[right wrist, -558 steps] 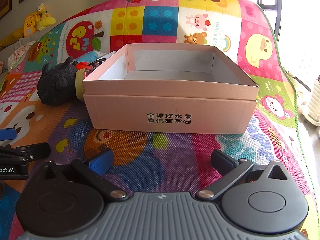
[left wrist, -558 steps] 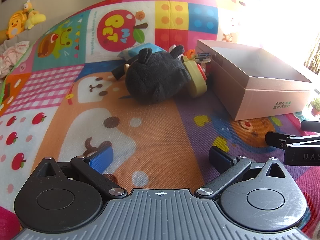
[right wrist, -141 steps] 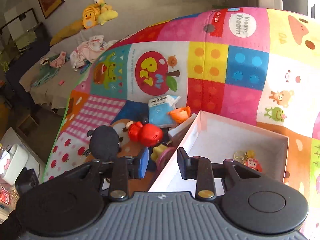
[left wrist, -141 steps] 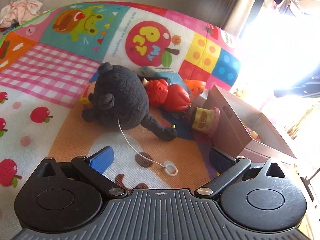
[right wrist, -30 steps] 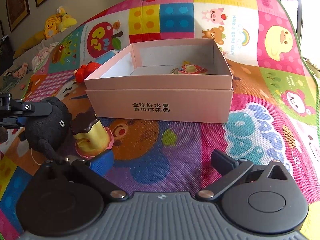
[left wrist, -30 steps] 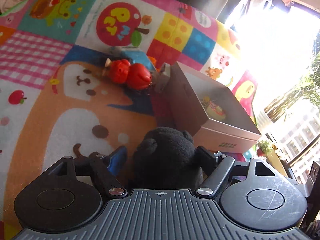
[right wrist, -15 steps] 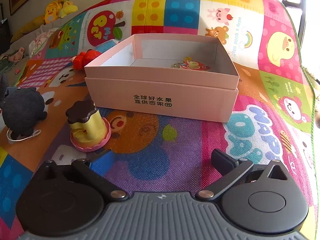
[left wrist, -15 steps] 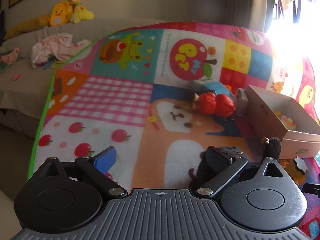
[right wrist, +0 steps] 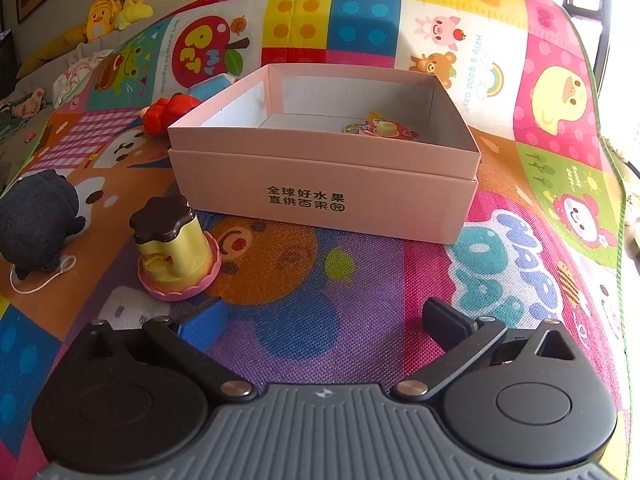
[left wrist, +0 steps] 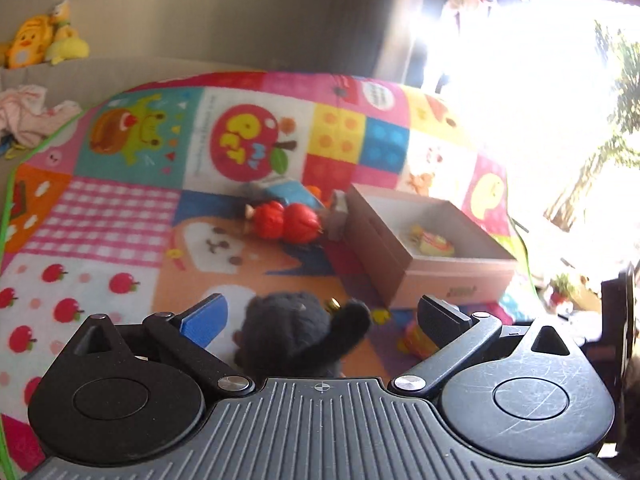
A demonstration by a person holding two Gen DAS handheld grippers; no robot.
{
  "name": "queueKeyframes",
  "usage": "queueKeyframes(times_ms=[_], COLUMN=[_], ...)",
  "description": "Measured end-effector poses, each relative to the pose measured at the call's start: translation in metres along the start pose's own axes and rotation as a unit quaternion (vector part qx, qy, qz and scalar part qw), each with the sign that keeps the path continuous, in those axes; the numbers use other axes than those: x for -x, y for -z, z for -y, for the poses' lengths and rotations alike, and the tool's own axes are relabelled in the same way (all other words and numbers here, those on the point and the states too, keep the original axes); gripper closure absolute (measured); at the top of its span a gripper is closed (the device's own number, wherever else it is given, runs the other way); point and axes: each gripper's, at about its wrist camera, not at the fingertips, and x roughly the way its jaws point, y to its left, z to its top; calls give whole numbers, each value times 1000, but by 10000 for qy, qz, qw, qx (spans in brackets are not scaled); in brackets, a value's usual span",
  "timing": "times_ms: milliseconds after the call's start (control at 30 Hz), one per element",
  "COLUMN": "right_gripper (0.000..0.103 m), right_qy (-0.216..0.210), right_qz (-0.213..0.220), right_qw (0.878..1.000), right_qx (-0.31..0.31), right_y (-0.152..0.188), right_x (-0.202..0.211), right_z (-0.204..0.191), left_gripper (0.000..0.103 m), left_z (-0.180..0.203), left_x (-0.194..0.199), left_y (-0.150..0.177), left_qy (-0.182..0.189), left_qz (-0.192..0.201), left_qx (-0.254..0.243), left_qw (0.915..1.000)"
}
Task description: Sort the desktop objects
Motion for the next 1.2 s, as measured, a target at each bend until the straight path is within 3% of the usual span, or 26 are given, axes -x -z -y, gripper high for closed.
queueKeyframes(times_ms=[167,333,433,633,767,833,900,1200], right_gripper=[0,0,0,0,16,28,47,47], right_qy=[-94,-602,-787,-1031,-988,-968,-869,-539], right_qz=[9,-28,-9,-41,107,165,193,133], right_qw=[9999,9968,9929,9899,9910,9913,9915,9967], right_qx=[55,533,893,969,892,874,944,596], right_y=[1,1,1,-17,-23,-23,-23,2], right_x=[2,8,8,-7,-12,-10,-6,22], right_z=[-1,-21,-44,-67,-69,-69,-71,-37], left_gripper=[0,0,0,0,0,0,0,0], left_z=[7,-16,-32,-47,-45,-45,-46,-42], left_x=[-32,-43,-39,-35,-35,-36,-36,-38], left_y=[26,38,40,39,41,41,41,40], left_qy=[-499,-1085,-1235,-1619,-1634,-1621,-1606,-1608], left_qz=[-550,-830,-809,-720,-715,-720,-716,-896], left_qx=[-155,40,285,436,386,402,428,186], left_qw=[9971,9906,9886,9832,9832,9833,9835,9827])
